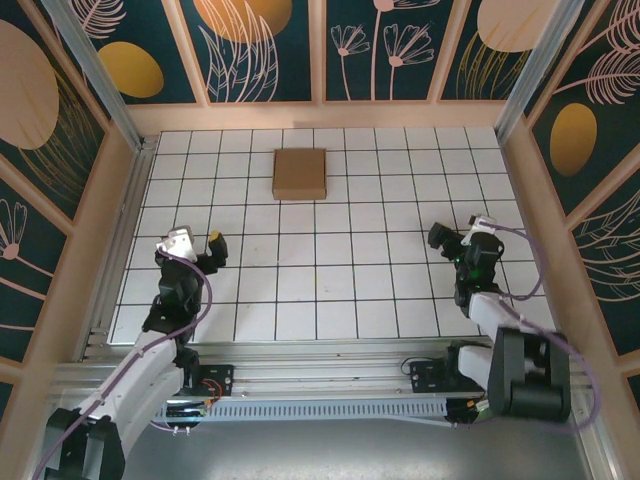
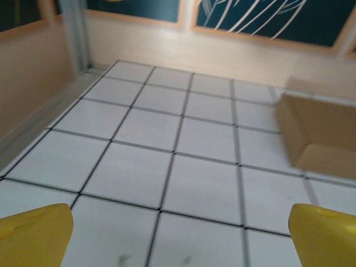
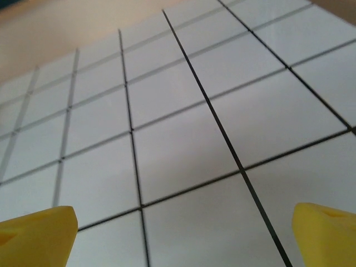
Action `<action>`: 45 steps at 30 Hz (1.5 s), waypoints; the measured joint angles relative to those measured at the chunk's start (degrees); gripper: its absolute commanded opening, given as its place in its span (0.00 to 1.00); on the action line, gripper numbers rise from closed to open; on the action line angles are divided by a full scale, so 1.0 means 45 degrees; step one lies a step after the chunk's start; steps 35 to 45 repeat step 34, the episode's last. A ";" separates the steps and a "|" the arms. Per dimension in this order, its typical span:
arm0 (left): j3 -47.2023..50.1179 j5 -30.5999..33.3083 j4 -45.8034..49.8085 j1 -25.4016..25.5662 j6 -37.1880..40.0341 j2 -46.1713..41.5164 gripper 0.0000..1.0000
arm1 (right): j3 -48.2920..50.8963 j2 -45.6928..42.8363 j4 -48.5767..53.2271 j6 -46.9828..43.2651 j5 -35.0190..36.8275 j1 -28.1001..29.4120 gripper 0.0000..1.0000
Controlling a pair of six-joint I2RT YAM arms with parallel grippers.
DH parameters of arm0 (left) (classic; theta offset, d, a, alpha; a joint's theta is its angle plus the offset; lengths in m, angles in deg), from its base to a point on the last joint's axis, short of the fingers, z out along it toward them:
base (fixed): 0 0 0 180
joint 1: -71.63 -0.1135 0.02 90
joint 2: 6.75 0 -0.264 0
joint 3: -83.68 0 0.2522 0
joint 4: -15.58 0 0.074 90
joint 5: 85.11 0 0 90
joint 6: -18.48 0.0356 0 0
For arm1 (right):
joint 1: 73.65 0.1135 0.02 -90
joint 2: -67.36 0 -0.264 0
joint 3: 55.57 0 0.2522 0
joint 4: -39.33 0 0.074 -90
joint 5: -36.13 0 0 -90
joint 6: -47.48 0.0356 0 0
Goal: Fold the paper box
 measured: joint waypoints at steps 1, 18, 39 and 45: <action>0.0253 0.0253 -0.0515 -0.0015 0.0296 0.0282 0.99 | 0.0039 0.0631 -0.0602 -0.0097 0.0019 -0.0005 0.99; -0.1117 -0.2948 -0.9248 -0.3342 0.1467 1.0064 0.99 | 0.1141 0.4673 -0.9282 -0.1399 -0.0151 0.0325 0.99; -0.1117 -0.3551 -1.0006 -0.3347 0.1457 1.0064 0.99 | 0.0733 0.4677 -0.9228 -0.1851 0.0146 0.0816 0.99; -0.1117 -0.3551 -1.0006 -0.3347 0.1457 1.0064 0.99 | 0.0733 0.4677 -0.9228 -0.1851 0.0146 0.0816 0.99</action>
